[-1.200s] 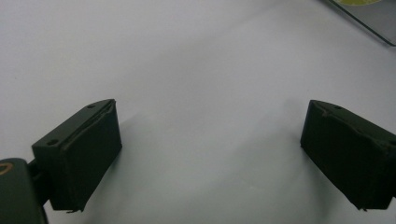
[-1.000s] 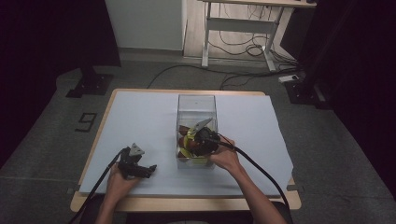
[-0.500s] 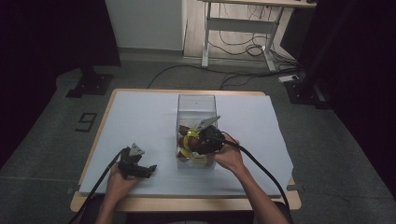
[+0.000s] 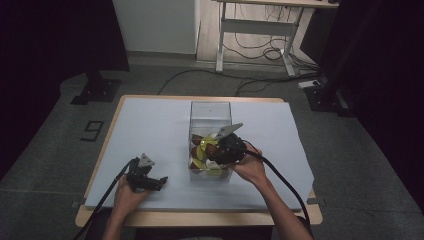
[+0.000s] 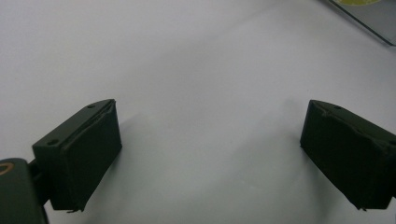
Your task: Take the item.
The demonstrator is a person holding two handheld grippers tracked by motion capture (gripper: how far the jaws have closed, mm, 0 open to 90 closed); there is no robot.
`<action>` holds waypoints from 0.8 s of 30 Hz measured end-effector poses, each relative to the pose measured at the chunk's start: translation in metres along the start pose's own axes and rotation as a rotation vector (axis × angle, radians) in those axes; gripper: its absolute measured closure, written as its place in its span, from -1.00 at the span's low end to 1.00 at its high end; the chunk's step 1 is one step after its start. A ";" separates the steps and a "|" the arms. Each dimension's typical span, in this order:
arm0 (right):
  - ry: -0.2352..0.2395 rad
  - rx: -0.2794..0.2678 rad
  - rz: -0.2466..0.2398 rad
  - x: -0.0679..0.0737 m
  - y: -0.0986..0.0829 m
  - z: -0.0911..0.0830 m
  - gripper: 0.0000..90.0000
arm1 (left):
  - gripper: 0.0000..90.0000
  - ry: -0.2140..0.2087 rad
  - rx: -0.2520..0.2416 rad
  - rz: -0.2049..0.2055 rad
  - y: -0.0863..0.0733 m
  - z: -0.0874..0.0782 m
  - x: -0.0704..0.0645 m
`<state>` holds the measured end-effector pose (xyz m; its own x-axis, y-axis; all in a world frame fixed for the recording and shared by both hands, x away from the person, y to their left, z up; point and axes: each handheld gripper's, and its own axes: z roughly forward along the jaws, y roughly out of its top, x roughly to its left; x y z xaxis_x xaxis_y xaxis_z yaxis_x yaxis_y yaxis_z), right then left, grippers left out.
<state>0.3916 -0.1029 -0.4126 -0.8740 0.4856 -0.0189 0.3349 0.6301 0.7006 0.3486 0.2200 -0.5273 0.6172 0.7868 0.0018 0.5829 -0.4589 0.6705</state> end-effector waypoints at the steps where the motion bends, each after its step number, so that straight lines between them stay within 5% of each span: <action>1: 0.000 0.000 0.000 0.000 0.000 0.000 0.23 | -0.89 0.000 0.000 0.000 0.000 0.000 0.000; 24: -0.019 -0.043 0.035 -0.010 -0.006 -0.031 0.23 | -0.89 0.000 0.000 0.001 0.000 0.000 0.000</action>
<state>0.3875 -0.1303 -0.3947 -0.8549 0.5188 -0.0075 0.3494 0.5863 0.7309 0.3486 0.2200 -0.5273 0.6175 0.7866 0.0026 0.5825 -0.4595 0.6704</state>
